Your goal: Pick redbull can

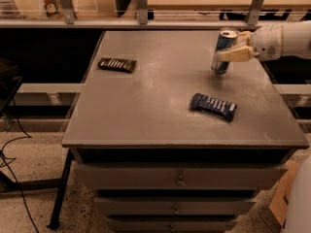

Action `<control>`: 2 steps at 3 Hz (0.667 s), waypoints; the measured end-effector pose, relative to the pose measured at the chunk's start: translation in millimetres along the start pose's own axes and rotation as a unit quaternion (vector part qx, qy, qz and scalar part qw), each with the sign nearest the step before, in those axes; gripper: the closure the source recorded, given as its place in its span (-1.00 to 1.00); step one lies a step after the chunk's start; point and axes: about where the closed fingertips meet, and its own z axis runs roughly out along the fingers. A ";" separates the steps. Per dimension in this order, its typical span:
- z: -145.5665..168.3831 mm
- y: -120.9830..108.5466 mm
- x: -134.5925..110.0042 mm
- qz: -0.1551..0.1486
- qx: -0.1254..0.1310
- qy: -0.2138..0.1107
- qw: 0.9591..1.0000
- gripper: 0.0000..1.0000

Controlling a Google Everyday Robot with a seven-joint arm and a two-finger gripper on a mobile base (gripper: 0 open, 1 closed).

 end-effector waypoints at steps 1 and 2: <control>-22.6 27.9 -30.5 -0.003 -0.029 -0.008 1.000 1.00; -24.4 32.0 -36.7 -0.007 -0.033 -0.007 0.999 1.00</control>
Offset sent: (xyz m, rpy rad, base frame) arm -0.0279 0.0004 0.0251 0.0127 0.0110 0.0483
